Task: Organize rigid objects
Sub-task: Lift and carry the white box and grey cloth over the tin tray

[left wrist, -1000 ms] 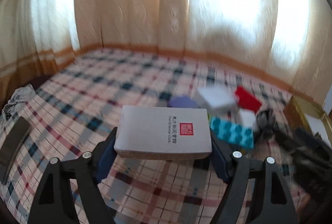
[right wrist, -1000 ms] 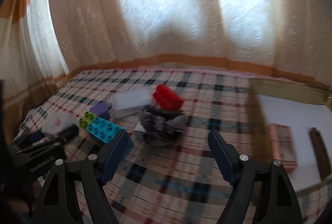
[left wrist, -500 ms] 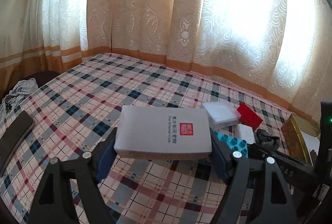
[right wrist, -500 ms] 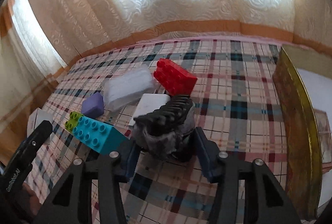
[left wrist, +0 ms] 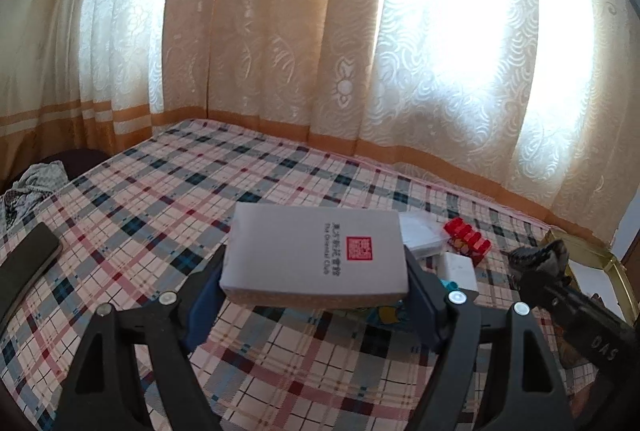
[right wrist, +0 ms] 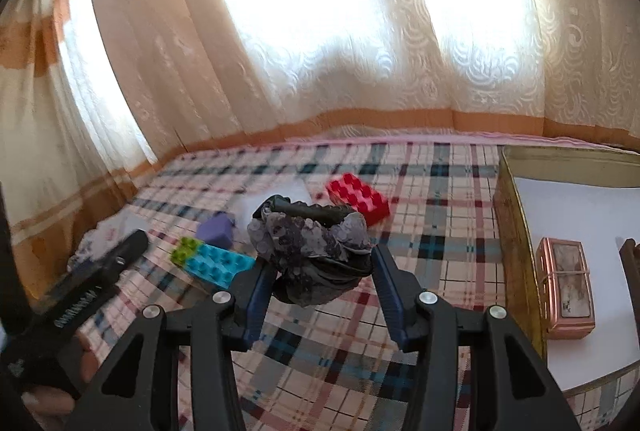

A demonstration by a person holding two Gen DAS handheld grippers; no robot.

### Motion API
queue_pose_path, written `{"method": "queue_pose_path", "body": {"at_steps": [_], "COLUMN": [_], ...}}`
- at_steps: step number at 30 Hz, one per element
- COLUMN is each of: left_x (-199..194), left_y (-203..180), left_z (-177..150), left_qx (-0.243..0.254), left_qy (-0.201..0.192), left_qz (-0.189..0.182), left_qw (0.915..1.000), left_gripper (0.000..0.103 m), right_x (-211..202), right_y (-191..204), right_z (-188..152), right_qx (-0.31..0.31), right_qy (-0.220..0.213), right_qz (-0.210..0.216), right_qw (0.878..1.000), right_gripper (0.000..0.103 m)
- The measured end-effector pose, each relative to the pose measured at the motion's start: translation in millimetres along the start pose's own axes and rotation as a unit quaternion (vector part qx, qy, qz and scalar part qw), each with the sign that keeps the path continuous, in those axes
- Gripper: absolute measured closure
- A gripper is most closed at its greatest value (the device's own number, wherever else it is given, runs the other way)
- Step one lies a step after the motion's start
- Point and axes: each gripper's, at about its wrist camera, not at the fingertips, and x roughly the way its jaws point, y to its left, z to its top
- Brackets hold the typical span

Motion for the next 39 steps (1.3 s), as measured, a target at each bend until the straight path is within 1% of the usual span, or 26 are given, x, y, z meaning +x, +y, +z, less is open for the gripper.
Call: {"method": "queue_pose_path", "body": {"at_steps": [4, 9, 14, 17, 20, 24, 31, 35, 39], "left_x": [-4, -6, -9, -12, -20, -27, -34, -40, -45], "left_y": [-7, -14, -23, -26, -29, -41, -72, -91, -107], "left_z": [-1, -3, -5, -5, -5, -6, -13, -14, -13], "left_qx": [0.012, 0.017, 0.025, 0.018, 0.007, 0.005, 0.018, 0.028, 0.034], "left_qy": [-0.016, -0.025, -0.033, -0.031, -0.043, -0.050, -0.046, -0.050, -0.056], "left_qz": [-0.004, -0.005, -0.002, -0.021, -0.041, -0.055, -0.076, -0.089, -0.102], "left_qw": [0.9998, 0.9995, 0.9992, 0.9992, 0.9982, 0.9972, 0.9958, 0.9944, 0.9927], "left_gripper": [0.024, 0.024, 0.024, 0.024, 0.024, 0.024, 0.024, 0.024, 0.024], "right_x": [-16, -37, -50, -59, -71, -88, -105, -111, -121], "right_y": [2, -4, -14, -16, -20, -34, -67, -84, -96], "right_z": [2, 4, 6, 4, 2, -3, -1, 0, 2], "right_qx": [0.002, -0.001, 0.010, 0.000, -0.014, -0.027, -0.002, 0.017, 0.024], "right_qy": [-0.030, -0.061, -0.073, -0.085, -0.099, -0.118, -0.136, -0.141, -0.154], "right_qz": [0.019, 0.000, 0.000, -0.006, -0.009, -0.027, -0.045, -0.049, -0.064], "right_qw": [0.999, 0.998, 0.997, 0.996, 0.995, 0.992, 0.990, 0.989, 0.986], "right_gripper": [0.052, 0.052, 0.052, 0.052, 0.052, 0.052, 0.052, 0.052, 0.052]}}
